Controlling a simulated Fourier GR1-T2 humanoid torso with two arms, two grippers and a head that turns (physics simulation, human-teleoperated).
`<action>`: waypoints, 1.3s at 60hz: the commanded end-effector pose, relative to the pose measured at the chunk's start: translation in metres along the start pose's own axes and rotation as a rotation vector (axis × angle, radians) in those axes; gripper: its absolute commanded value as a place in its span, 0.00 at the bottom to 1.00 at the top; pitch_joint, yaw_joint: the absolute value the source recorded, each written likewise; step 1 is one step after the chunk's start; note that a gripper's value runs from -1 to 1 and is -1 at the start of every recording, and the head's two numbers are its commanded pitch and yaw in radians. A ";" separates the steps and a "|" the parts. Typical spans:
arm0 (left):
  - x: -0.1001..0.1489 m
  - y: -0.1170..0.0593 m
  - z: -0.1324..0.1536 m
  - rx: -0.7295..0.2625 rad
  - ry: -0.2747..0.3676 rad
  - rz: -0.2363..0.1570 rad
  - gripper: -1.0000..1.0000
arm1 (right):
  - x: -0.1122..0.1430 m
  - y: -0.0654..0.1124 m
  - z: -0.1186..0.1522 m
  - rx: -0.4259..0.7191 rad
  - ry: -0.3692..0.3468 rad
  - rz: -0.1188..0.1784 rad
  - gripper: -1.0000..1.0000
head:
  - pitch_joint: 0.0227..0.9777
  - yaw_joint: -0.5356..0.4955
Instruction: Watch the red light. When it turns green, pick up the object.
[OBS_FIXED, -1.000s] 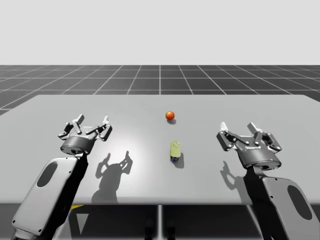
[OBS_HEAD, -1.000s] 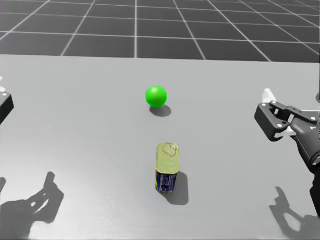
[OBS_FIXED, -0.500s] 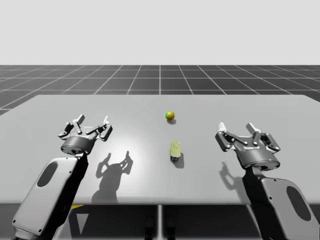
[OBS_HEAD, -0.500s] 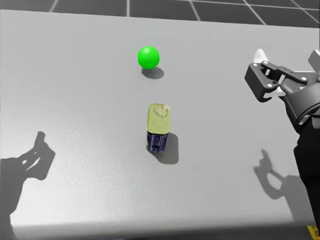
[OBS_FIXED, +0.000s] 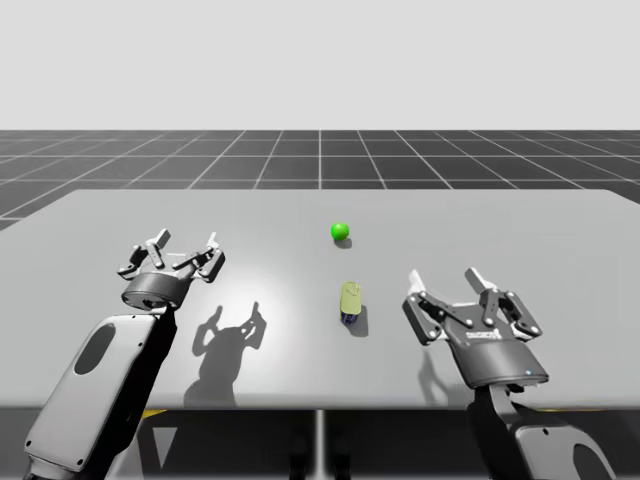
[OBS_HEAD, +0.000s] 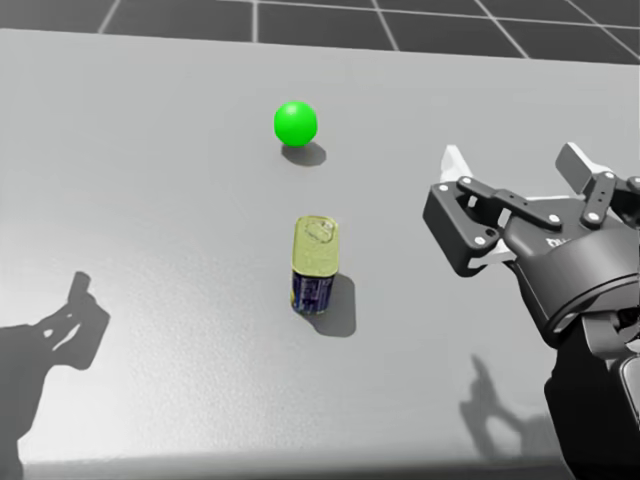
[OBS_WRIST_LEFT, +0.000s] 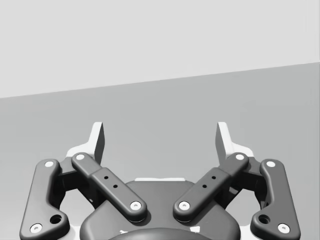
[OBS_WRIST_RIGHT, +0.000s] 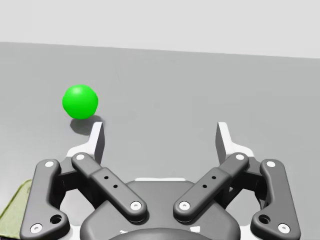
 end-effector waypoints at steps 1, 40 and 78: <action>0.000 0.000 0.000 -0.001 0.002 0.003 0.00 | -0.009 0.023 0.029 0.082 0.035 -0.046 0.00 | 0.83 0.39; 0.000 0.001 0.000 -0.001 0.002 0.004 0.00 | -0.066 0.095 0.059 0.230 0.165 -0.176 0.00 | 0.85 0.40; 0.000 0.000 -0.001 -0.011 0.003 0.008 0.00 | -0.084 0.124 0.006 0.117 0.254 -0.100 0.00 | 0.85 0.40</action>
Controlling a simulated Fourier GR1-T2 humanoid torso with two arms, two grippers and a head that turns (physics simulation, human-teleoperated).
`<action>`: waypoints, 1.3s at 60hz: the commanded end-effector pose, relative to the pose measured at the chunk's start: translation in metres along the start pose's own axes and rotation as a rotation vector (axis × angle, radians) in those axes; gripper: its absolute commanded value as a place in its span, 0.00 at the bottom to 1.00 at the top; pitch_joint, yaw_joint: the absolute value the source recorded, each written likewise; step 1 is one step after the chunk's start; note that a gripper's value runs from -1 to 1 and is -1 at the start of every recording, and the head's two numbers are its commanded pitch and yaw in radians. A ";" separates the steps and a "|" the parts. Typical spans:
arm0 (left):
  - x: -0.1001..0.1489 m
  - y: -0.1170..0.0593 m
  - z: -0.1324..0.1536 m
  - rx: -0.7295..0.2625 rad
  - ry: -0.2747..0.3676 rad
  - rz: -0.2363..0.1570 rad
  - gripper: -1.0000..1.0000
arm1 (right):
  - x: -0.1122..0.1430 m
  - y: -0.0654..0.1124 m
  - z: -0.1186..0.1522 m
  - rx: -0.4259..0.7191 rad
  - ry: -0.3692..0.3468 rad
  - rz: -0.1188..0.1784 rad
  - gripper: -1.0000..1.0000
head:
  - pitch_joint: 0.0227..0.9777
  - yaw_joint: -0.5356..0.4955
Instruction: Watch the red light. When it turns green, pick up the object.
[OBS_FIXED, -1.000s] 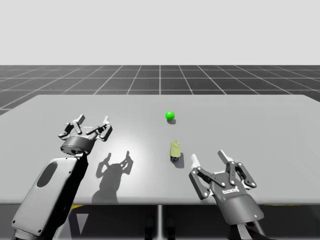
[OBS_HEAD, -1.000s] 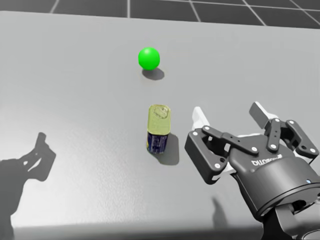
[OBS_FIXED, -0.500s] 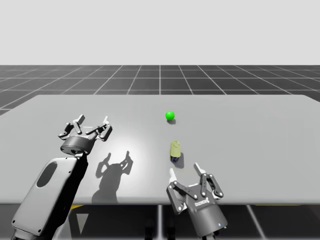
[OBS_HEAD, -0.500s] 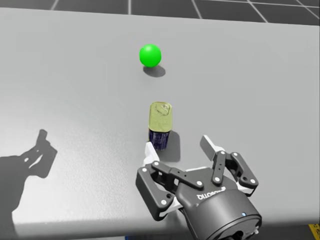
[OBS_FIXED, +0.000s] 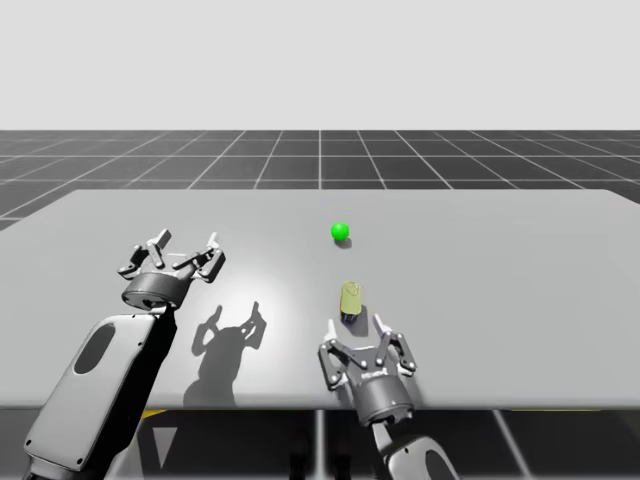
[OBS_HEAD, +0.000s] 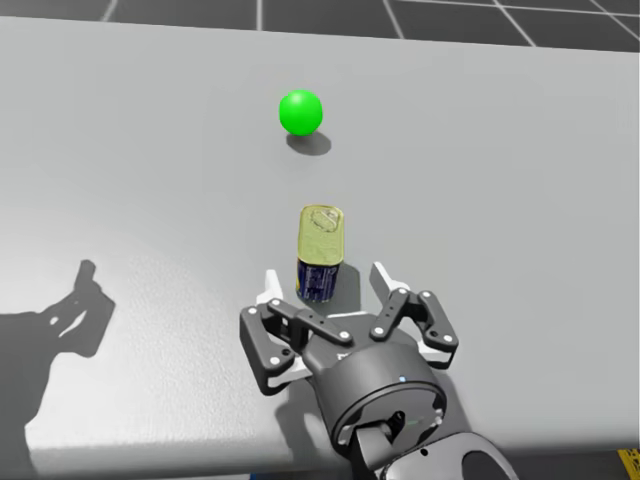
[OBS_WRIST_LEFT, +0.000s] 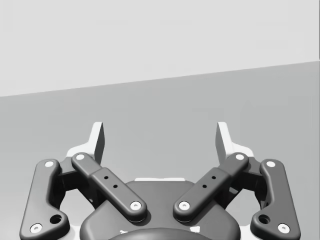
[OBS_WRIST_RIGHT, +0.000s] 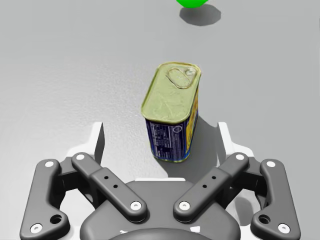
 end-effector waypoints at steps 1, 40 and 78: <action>0.000 0.000 -0.001 -0.003 -0.001 0.003 0.00 | -0.002 0.003 -0.019 -0.029 0.026 0.016 0.00 | 0.85 0.40; 0.001 0.000 0.000 -0.010 -0.002 0.004 0.00 | -0.016 0.006 -0.060 -0.159 0.049 0.086 0.35 | 0.85 0.40; 0.001 -0.001 0.000 -0.013 0.001 -0.001 0.00 | -0.021 0.000 -0.057 -0.172 0.051 0.117 1.00 | 0.53 0.38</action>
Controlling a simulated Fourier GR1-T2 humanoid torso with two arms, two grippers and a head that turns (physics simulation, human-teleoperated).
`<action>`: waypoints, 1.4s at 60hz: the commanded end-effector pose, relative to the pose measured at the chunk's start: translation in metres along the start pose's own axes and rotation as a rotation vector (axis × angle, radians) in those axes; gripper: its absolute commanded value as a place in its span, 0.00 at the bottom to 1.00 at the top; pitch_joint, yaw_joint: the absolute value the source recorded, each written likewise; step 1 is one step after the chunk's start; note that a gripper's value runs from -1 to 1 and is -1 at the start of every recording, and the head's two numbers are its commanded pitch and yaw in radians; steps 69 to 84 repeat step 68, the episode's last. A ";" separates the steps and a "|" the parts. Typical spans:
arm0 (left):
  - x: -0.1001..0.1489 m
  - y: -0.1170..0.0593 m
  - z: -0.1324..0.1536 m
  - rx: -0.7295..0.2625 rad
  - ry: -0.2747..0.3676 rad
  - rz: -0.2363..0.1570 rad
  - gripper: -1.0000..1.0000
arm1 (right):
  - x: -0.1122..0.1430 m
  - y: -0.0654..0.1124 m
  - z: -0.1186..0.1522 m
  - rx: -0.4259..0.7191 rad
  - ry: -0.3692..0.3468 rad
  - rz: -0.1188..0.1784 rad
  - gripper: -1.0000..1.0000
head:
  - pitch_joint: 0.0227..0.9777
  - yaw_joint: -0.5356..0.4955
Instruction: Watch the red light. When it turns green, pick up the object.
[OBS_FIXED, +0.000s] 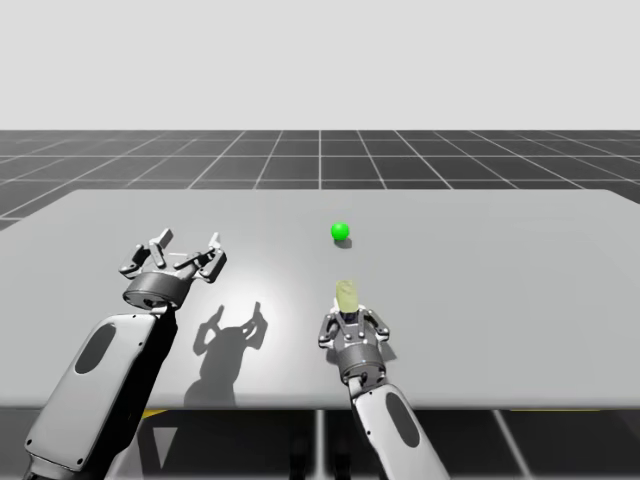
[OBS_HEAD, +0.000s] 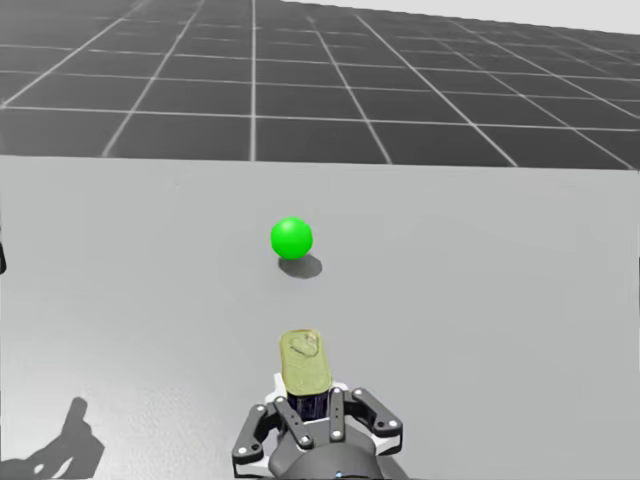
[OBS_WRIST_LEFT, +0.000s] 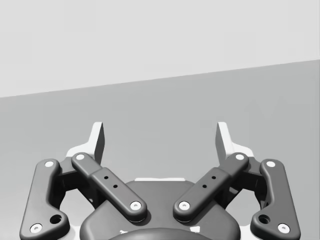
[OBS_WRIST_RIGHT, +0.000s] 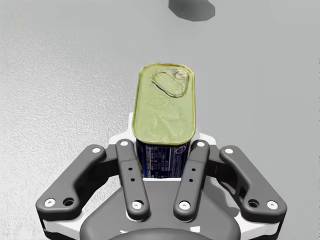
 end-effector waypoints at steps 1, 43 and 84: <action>0.000 0.000 0.000 0.001 0.000 0.000 0.00 | -0.007 -0.009 -0.002 -0.090 0.013 -0.010 1.00 | 0.52 0.38; 0.000 0.000 0.000 0.001 0.000 0.000 0.00 | 0.062 -0.025 0.020 -0.068 -0.351 0.128 1.00 | 0.45 0.37; 0.000 0.000 0.000 0.001 0.000 0.000 0.00 | 0.151 -0.052 0.050 -0.124 -0.606 0.161 1.00 | 0.46 0.37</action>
